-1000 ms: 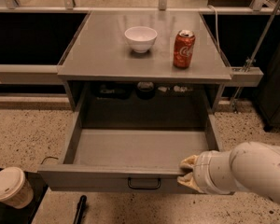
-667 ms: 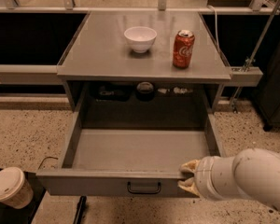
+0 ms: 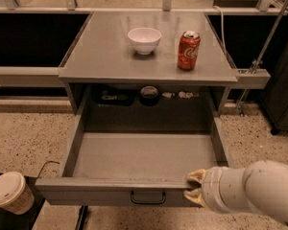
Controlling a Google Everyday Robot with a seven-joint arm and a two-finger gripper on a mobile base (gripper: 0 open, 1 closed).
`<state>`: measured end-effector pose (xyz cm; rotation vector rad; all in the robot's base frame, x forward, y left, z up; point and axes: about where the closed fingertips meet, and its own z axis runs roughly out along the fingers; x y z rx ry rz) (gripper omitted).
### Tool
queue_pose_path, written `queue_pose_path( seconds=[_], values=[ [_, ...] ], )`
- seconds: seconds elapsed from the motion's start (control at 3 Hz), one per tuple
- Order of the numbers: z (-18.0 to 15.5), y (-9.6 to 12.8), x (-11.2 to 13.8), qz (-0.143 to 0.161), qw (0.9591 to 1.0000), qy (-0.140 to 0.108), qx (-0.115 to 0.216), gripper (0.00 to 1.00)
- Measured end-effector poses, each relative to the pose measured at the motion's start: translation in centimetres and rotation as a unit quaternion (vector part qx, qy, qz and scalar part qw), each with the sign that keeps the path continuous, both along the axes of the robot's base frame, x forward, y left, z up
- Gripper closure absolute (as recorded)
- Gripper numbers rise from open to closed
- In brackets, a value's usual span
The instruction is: Open top drawer
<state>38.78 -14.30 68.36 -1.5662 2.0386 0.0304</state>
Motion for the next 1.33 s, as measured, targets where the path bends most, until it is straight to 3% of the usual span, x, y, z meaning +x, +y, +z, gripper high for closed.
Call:
queue_pose_path(
  seconds=[0.33,1.33],
  values=[
    [0.0,0.0,0.0,0.0,1.0,0.0,0.0,0.81],
    [0.0,0.0,0.0,0.0,1.0,0.0,0.0,0.12]
  ],
)
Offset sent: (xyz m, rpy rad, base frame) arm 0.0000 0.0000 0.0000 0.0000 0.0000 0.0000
